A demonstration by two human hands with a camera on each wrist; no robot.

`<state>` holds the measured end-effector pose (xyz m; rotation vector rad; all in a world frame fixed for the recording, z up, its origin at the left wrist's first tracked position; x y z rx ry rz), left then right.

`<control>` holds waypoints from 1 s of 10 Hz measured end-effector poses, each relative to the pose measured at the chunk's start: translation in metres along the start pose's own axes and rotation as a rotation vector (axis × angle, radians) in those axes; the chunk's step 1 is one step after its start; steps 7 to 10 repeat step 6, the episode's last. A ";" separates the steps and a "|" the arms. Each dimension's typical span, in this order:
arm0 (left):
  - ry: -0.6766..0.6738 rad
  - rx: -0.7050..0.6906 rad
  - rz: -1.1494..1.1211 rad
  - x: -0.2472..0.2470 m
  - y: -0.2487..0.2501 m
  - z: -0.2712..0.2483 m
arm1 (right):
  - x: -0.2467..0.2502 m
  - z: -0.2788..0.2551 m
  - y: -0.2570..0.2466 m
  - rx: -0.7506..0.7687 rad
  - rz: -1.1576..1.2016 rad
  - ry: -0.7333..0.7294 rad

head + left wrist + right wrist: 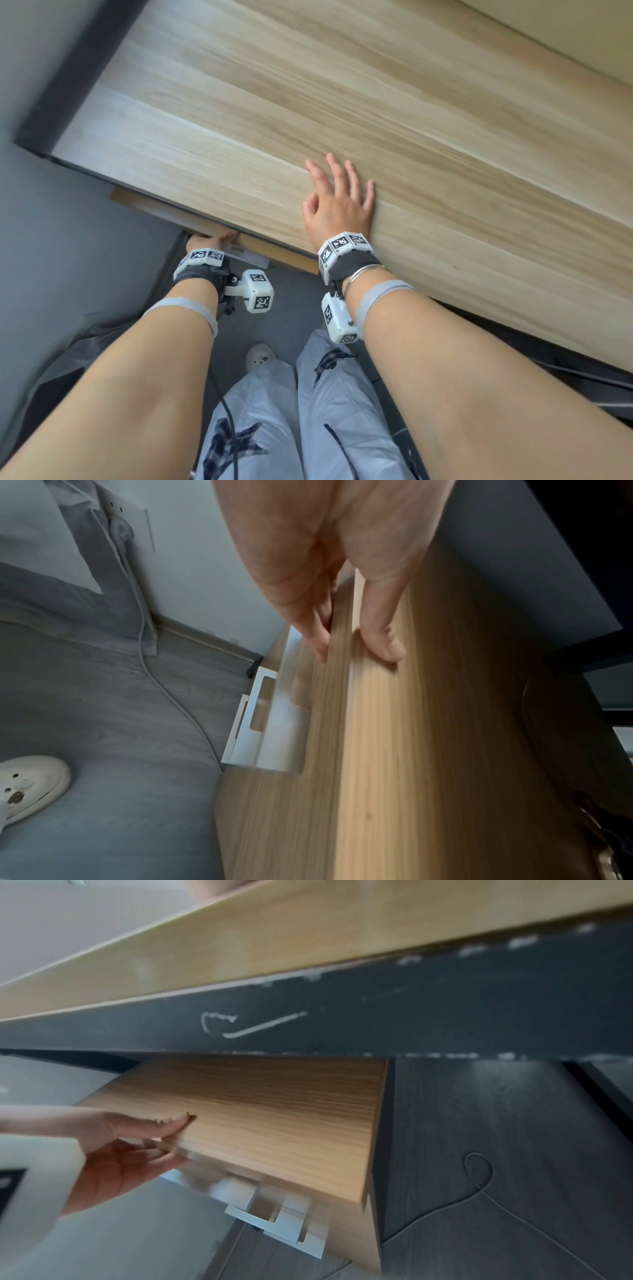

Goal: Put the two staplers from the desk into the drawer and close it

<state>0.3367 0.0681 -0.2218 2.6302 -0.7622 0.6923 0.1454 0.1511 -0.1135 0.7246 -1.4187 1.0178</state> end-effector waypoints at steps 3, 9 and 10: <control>-0.133 -0.148 -0.125 0.001 -0.006 0.021 | 0.001 0.000 0.000 -0.003 0.019 -0.020; -0.217 -0.169 0.013 0.019 -0.006 -0.004 | 0.006 0.002 0.000 0.001 0.048 -0.046; -0.217 -0.169 0.013 0.019 -0.006 -0.004 | 0.006 0.002 0.000 0.001 0.048 -0.046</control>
Point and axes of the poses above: each hand's wrist, its own z-axis towards the middle knuckle, its own x-axis out of the back of the hand, y = z × x, the point moved 2 cm from there along z, towards the middle knuckle, and after that the axes turned 8 degrees about x, right-handed, at the moved point
